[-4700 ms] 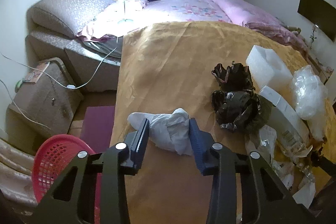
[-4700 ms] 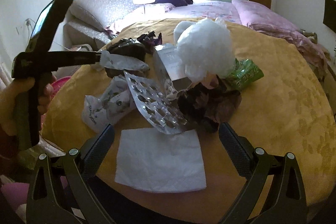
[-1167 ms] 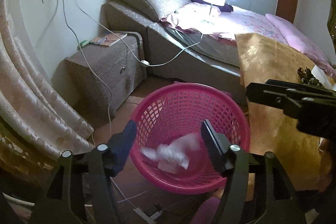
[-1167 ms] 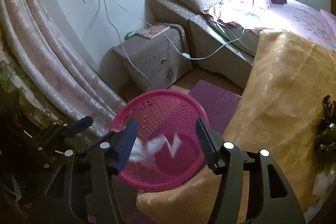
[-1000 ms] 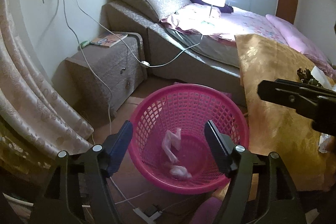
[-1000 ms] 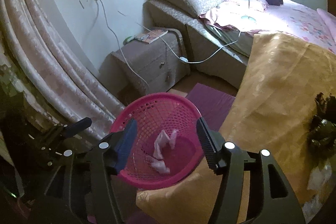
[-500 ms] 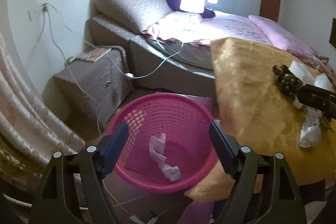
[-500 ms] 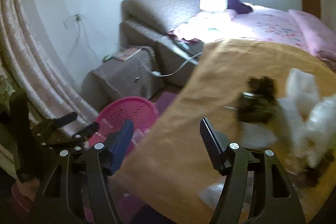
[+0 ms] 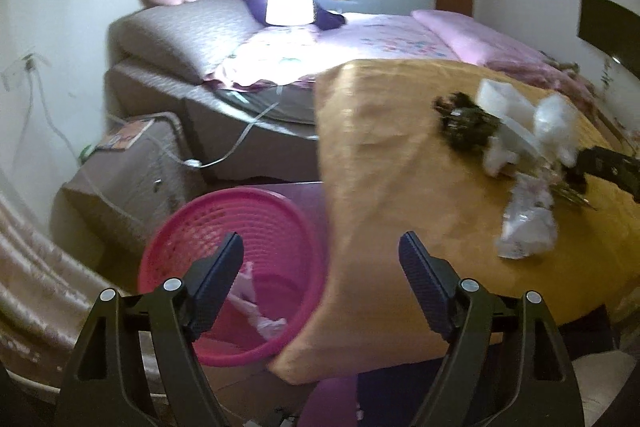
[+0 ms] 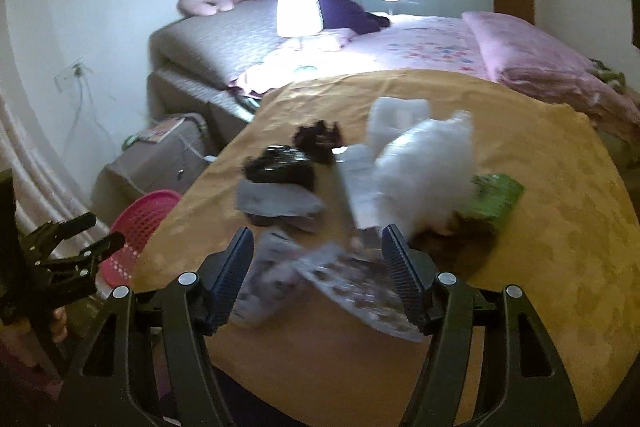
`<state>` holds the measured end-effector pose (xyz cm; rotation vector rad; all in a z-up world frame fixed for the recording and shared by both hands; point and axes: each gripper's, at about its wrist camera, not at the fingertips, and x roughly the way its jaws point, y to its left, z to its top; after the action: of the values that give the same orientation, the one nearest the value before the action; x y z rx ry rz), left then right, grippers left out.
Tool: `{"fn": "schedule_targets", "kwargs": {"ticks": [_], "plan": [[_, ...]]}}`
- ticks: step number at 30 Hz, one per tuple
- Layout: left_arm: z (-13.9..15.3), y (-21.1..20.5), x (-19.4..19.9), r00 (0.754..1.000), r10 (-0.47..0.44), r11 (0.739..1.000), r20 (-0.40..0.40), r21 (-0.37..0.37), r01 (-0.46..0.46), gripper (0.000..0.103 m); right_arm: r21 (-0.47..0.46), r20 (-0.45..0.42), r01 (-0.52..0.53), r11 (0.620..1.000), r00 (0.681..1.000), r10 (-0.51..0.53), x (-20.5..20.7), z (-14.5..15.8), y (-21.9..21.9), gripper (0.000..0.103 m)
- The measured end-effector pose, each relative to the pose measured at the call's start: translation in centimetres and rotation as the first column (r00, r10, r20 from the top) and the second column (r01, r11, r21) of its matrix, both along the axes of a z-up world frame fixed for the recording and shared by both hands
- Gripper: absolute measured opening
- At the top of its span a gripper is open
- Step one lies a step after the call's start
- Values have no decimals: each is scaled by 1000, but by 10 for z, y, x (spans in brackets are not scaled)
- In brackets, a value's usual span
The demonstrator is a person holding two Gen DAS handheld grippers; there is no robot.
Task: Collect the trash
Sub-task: 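Move both tools back over the trash on the bedspread, then grasp the printed plastic bag with left tool while right grasps clear plastic bag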
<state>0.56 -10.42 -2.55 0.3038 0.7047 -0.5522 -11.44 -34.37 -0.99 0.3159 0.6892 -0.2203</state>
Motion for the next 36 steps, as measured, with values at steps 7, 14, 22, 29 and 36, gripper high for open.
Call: {"fn": "schedule_targets", "kwargs": {"ticks": [7,14,22,29,36], "plan": [[7,-42,-22,988,-150,988,-27,-34,149,77,11,12,70,997,997,-70,-19,-5,-25,64],[7,-83,-44,963,-266,963,-45,-45,264,77,37,18,125,991,992,-126,-38,-7,-44,64],[-5,-120,-52,926,-359,933,-115,-52,355,77,59,19,176,983,984,-178,-49,-13,-65,64],[-24,-144,-48,910,-384,922,-154,-13,387,62,75,12,200,977,979,-202,-53,-19,-77,64],[-29,-146,-45,907,-393,918,-151,-5,397,40,75,9,193,978,981,-194,-49,-23,-80,64]]}}
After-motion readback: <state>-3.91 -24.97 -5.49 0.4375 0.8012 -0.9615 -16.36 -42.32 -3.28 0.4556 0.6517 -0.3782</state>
